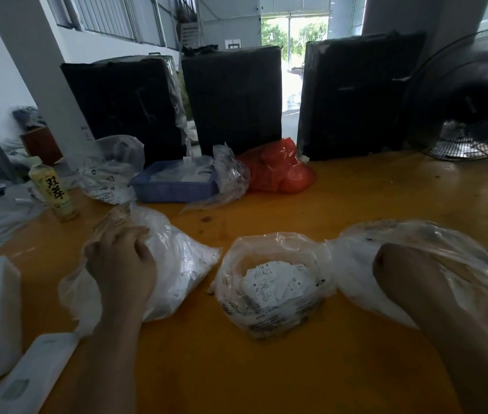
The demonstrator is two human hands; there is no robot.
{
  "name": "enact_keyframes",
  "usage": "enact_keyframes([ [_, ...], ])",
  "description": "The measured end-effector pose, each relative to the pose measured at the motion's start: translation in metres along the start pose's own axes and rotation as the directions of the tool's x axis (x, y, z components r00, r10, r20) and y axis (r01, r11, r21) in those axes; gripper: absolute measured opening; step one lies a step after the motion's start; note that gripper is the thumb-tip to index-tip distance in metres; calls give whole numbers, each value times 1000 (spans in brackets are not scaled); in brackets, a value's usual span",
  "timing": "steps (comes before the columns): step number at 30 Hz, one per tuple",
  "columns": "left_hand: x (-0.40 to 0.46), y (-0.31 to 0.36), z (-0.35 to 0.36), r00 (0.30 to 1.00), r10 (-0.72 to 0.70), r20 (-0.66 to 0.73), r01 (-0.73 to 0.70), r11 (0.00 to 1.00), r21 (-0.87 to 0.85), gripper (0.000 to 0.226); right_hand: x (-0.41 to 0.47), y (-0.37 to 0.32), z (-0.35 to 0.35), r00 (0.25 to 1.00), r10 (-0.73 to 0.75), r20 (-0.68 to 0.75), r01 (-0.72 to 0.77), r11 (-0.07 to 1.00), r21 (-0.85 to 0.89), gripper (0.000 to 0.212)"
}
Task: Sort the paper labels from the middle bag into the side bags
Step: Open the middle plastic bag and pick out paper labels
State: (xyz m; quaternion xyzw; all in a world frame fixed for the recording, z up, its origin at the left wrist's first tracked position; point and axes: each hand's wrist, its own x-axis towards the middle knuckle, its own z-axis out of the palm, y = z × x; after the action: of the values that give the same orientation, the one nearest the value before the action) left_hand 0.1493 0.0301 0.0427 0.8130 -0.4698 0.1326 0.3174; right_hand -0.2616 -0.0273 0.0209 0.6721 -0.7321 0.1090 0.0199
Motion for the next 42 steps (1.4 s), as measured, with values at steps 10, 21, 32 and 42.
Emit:
enact_keyframes([
  [10,-67,91,20,852,315,419,68,726,-685,21,-20,-74,-18,952,-305,-16,146,408,901,11],
  [21,-91,85,65,704,347,619,503,372,-780,27,-23,-94,32,923,-356,144,-139,39,989,36],
  [32,-94,86,65,770,271,577,457,398,-796,14,-30,-97,28,939,-345,-7,151,393,907,10],
  [42,-87,83,72,765,246,596,545,245,-802,6,-31,-105,35,949,-314,-10,154,438,886,10],
])
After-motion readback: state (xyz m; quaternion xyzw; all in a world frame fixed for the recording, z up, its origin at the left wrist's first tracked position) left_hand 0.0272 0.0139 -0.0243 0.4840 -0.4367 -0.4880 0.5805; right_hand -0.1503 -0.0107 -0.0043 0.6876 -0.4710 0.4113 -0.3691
